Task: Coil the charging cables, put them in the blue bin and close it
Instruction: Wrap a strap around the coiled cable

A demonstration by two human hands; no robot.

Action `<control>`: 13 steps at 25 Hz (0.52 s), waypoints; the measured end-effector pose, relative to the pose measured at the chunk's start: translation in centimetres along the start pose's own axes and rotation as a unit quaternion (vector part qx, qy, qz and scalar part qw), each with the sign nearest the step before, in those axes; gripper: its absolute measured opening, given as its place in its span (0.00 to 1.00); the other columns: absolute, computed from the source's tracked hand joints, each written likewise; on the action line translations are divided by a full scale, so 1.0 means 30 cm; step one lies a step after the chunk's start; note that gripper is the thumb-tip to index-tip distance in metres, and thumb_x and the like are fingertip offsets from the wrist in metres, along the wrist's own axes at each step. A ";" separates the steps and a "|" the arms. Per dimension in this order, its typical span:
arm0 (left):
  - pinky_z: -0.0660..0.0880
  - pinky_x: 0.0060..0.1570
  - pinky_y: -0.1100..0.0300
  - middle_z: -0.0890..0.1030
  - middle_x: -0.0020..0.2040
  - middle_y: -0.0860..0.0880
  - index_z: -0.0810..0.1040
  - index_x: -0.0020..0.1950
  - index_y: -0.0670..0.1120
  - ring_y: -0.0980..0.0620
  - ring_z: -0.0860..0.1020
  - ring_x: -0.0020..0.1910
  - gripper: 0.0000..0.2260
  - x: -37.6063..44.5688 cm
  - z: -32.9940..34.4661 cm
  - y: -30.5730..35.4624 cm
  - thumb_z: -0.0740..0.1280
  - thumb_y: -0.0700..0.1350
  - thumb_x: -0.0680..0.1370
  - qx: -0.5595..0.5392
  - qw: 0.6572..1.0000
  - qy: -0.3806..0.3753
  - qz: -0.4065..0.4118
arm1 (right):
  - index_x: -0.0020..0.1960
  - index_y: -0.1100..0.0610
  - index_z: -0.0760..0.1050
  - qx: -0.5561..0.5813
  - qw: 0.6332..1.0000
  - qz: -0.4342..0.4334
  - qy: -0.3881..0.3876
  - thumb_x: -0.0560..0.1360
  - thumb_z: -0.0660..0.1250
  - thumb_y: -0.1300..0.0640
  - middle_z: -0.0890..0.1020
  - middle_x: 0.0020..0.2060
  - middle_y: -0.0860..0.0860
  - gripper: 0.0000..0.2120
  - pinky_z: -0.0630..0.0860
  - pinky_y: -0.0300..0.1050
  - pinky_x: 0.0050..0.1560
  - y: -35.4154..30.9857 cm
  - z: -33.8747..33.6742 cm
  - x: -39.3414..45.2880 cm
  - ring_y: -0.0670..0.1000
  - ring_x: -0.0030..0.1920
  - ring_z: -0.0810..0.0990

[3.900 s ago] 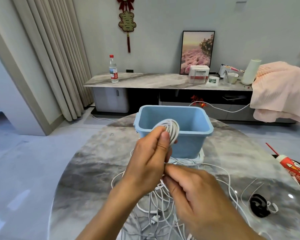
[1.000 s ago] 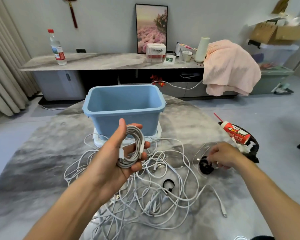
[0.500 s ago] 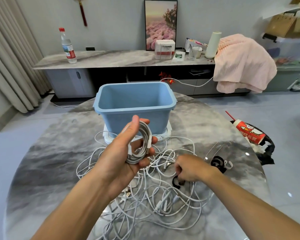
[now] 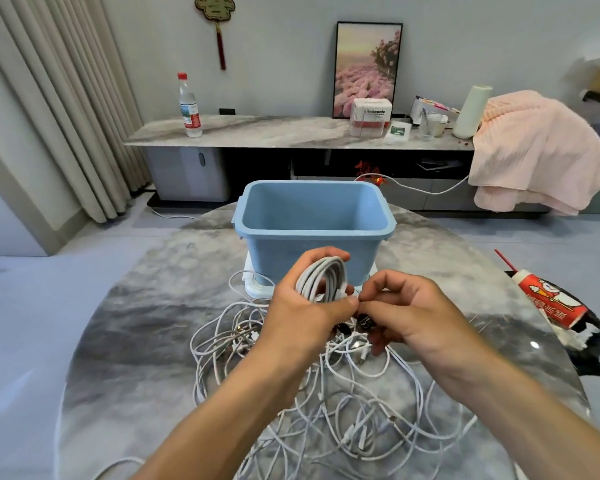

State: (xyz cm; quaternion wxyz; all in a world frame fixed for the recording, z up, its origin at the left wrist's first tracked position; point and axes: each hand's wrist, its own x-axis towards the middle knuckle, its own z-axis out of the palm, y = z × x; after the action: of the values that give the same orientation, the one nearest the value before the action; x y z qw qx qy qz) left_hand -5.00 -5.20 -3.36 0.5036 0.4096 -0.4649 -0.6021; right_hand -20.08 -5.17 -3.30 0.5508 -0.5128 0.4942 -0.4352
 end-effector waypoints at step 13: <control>0.63 0.26 0.63 0.80 0.41 0.40 0.79 0.58 0.48 0.48 0.74 0.32 0.25 0.004 -0.028 0.018 0.63 0.25 0.67 -0.176 0.976 -0.068 -0.112 | 0.42 0.58 0.81 0.213 0.964 0.035 -0.157 0.63 0.72 0.60 0.81 0.33 0.58 0.08 0.75 0.45 0.29 -0.039 -0.067 0.001 0.53 0.30 0.77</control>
State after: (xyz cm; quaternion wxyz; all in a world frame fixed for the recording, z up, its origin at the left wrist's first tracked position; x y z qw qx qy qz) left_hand -4.10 -5.46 -3.04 0.4646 0.3221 -0.3359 -0.7534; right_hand -22.05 -5.58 -2.10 0.7327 -0.4278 0.3148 -0.4255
